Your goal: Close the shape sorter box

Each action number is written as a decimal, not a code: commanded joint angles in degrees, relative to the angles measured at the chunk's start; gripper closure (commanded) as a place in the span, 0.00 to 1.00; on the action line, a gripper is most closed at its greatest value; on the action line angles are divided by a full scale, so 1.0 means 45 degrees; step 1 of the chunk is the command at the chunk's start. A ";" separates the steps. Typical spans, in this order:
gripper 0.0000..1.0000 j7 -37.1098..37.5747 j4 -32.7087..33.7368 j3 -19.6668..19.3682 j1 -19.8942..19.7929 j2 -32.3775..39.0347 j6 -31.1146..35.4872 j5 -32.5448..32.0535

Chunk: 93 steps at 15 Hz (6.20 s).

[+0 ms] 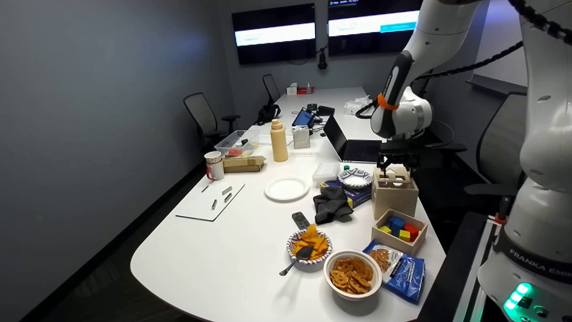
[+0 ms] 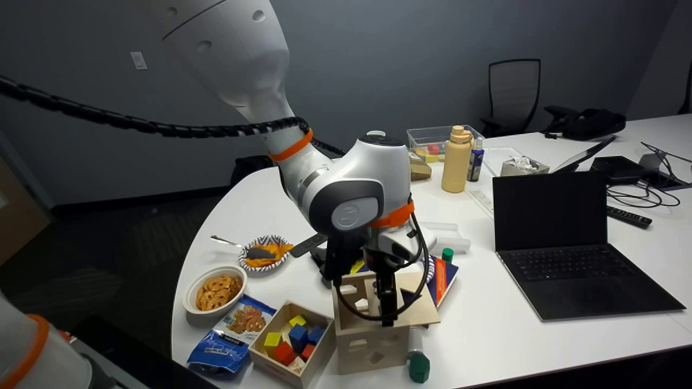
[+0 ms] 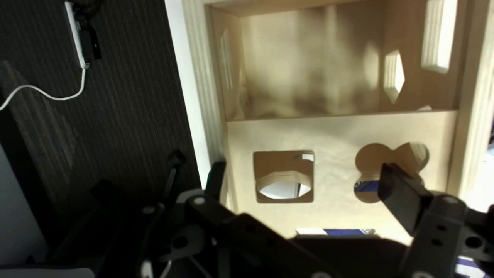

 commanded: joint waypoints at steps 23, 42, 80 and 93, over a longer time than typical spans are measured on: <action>0.00 -0.0176 -0.0937 0.0533 0.0366 -0.0449 0.0069 0.1494; 0.00 -0.0449 -0.1065 0.0961 0.1325 -0.0757 -0.0711 0.1148; 0.00 0.3879 -0.1406 0.0984 0.3514 -0.2024 -0.2980 -0.4381; 0.00 0.5739 -0.1534 0.0659 0.3165 -0.1967 -0.1496 -0.5692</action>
